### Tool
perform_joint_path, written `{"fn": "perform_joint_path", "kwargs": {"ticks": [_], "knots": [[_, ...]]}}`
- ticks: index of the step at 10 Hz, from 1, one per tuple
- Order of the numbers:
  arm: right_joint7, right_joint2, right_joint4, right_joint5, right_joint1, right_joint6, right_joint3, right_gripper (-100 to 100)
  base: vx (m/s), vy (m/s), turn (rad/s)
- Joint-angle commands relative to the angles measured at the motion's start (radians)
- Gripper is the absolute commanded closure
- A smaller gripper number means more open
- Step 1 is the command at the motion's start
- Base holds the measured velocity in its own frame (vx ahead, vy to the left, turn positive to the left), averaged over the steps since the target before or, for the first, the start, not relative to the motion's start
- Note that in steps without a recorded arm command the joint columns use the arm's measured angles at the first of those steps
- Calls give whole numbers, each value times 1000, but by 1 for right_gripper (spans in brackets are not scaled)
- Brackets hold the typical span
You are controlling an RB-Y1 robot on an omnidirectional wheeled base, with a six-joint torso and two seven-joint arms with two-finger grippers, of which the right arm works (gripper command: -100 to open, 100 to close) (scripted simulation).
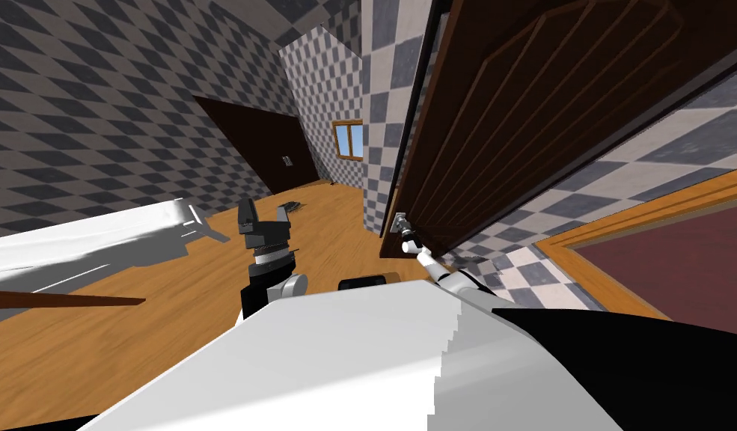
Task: Pull the door open
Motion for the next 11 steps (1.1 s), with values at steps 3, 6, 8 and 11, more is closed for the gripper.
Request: {"fn": "perform_joint_path", "kwargs": {"ticks": [3,6,8,11], "knots": [[-39,-30,-40,4,18,-1,51,100,-204,-80,81],[-57,-43,-47,8,23,-4,75,100,-137,-53,58],[-79,-61,-63,12,29,-11,102,100,-201,-99,86],[-118,-93,-91,19,41,-24,149,100,-205,-109,85]]}}
